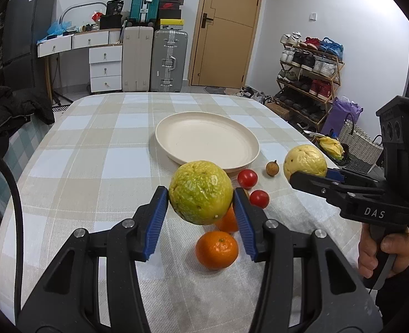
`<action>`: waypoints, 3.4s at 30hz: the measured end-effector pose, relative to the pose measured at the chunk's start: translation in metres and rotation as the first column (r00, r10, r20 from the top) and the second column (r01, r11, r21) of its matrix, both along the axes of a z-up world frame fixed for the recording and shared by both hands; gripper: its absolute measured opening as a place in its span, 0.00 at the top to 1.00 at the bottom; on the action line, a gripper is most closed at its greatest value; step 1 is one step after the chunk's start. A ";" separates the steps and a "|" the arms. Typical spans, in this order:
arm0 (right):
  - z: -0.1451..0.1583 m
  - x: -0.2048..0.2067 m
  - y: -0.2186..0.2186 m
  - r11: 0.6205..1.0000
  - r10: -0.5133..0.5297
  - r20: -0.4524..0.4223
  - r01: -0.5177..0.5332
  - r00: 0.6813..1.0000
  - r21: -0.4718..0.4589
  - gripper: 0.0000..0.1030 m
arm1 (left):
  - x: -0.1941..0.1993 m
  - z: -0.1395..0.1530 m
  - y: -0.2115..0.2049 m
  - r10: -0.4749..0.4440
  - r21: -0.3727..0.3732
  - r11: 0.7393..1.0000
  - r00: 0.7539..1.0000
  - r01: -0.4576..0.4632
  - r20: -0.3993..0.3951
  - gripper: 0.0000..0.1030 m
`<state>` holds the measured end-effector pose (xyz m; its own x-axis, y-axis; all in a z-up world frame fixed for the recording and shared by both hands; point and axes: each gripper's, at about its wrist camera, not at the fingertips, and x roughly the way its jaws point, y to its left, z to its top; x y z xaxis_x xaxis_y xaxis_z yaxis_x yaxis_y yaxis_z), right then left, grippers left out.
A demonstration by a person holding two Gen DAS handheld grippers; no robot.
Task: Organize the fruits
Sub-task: 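Carry both yellow citrus to the cream plate and release them, then withdraw both tools from the plate toward the remaining fruits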
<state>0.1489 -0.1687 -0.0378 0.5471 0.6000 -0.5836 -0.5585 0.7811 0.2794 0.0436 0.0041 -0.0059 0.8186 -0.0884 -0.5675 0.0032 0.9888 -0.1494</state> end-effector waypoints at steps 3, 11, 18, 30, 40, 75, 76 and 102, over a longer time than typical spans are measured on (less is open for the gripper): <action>0.003 0.006 0.001 1.000 0.017 -0.013 -0.017 1.000 0.014 0.46 | 0.005 0.003 -0.001 -0.009 -0.011 1.000 1.000 0.009 0.000 0.56; 0.009 0.024 0.005 1.000 0.007 -0.036 -0.006 0.999 0.027 0.46 | 0.027 0.007 -0.005 -0.008 0.001 1.000 1.000 0.008 -0.006 0.56; 0.013 0.040 0.010 1.000 -0.012 -0.039 0.013 0.999 0.028 0.46 | 0.056 0.009 -0.006 -0.002 0.006 1.000 1.000 0.002 -0.010 0.56; 0.004 0.072 0.018 0.999 -0.038 -0.082 0.040 0.996 0.034 0.45 | 0.099 -0.005 -0.008 0.000 0.008 1.000 1.000 0.000 -0.026 0.56; -0.013 0.097 0.026 0.998 -0.061 -0.131 0.059 0.989 -0.017 0.45 | 0.123 -0.022 -0.009 0.009 0.030 1.000 0.998 -0.007 -0.069 0.56; -0.005 0.052 -0.007 0.987 -0.101 -0.022 0.098 0.995 -0.124 0.00 | 0.085 -0.016 0.004 0.018 0.041 0.999 0.999 -0.017 -0.031 0.15; -0.005 0.051 -0.007 0.988 -0.098 -0.021 0.094 0.995 -0.121 0.00 | 0.080 -0.014 0.005 0.019 0.041 0.999 0.999 -0.017 -0.034 0.09; -0.027 0.039 -0.002 0.985 -0.062 -0.092 0.046 0.994 -0.165 0.00 | 0.024 -0.019 -0.013 -0.002 0.115 0.993 0.997 0.010 -0.073 0.01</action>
